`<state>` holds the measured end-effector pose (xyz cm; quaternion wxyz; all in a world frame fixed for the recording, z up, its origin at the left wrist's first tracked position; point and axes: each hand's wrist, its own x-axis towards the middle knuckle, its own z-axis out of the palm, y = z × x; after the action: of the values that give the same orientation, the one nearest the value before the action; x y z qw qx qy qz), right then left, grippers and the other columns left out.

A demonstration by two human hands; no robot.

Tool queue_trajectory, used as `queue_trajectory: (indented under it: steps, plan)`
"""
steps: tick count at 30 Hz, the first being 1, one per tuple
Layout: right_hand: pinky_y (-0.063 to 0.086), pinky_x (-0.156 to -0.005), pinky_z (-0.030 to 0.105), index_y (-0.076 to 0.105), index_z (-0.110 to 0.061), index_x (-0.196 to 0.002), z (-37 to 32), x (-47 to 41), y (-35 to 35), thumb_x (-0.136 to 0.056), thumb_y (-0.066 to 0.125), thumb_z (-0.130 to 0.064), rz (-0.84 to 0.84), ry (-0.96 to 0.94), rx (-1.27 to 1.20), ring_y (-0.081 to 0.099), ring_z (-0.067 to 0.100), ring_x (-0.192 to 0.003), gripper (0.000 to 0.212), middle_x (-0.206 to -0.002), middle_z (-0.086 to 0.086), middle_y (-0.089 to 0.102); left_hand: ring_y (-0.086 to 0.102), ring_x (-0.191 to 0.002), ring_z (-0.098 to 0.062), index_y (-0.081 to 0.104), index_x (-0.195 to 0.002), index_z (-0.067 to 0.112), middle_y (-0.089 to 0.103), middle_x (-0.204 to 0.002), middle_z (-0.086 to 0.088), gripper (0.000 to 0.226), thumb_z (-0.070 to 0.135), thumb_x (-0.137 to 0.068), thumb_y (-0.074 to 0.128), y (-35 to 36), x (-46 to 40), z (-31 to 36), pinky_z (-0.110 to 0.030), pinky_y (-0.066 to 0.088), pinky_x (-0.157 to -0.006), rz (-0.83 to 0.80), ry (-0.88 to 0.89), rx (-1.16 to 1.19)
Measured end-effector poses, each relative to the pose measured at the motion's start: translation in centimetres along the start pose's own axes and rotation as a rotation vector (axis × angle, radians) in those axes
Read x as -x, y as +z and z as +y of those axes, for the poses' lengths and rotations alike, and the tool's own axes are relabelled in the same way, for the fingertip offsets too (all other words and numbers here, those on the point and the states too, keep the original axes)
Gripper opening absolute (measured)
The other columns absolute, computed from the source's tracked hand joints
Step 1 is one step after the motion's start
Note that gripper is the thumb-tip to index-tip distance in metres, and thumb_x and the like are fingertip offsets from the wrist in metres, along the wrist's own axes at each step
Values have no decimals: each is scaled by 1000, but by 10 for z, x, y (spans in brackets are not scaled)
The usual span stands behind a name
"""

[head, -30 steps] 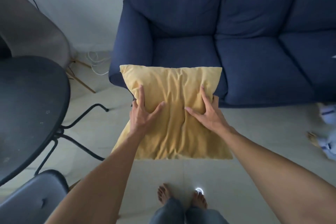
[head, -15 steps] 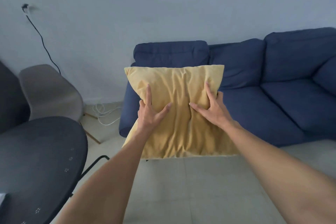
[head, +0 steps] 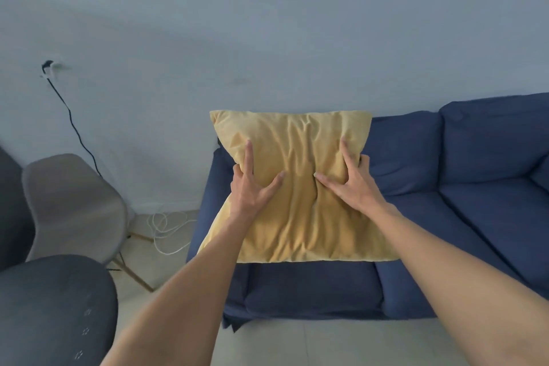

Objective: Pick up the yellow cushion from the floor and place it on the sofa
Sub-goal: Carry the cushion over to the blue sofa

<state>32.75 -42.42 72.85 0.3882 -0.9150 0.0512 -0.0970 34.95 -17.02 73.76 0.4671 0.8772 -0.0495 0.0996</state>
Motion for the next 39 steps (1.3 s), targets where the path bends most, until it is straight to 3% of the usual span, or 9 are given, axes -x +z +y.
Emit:
queue_trajectory:
  steps: [7,18,24,29,34,37,39]
  plan:
    - [45,-114,48,-9,-55,-165,21,-92,-23,-78,66,-84,-33,-35,-3,53,34,-138,119,-160,9,20,54,-115,-28,0,-161,57,45,-130,-5,109,67,-82,75,37,-74,21,-42,49,-90,54,14,1]
    - [46,-111,48,-9,-55,-165,41,-199,-3,-80,68,-81,-77,-38,-12,52,34,-138,117,-160,7,22,50,-123,-23,6,-163,52,42,-128,-2,108,57,-84,79,73,-175,-4,-32,38,-94,65,-12,43]
    - [48,-110,50,-12,-58,-163,39,-259,24,-80,68,-81,-57,-24,-7,53,36,-138,117,-162,9,21,45,-136,-30,8,-165,47,39,-145,-9,106,51,-86,79,84,-242,-24,-43,39,-111,64,-8,57]
    - [46,-112,50,-11,-57,-163,37,-307,42,-81,70,-78,-31,-10,-10,51,36,-140,117,-162,10,21,43,-137,-31,8,-165,44,39,-147,-11,105,48,-88,79,88,-297,-41,-47,40,-111,29,5,75]
    - [48,-96,39,-15,-62,-160,52,-348,66,-79,70,-79,20,-35,-22,61,32,-126,119,-160,7,24,53,-117,-28,6,-165,46,40,-125,-2,105,51,-88,77,102,-341,-64,-44,49,-98,-5,-2,30]
    - [48,-97,37,-16,-63,-160,70,-369,81,-79,71,-79,28,-46,-27,60,30,-127,119,-161,6,22,56,-108,-30,7,-166,41,43,-120,-5,109,49,-82,75,119,-362,-79,-38,48,-94,-30,-3,13]
    - [48,-96,36,-14,-61,-161,88,-381,91,-82,70,-75,34,-61,-28,59,29,-127,116,-159,7,24,58,-99,-31,8,-167,37,46,-115,-8,113,41,-78,78,134,-375,-90,-44,52,-93,-54,-12,-19]
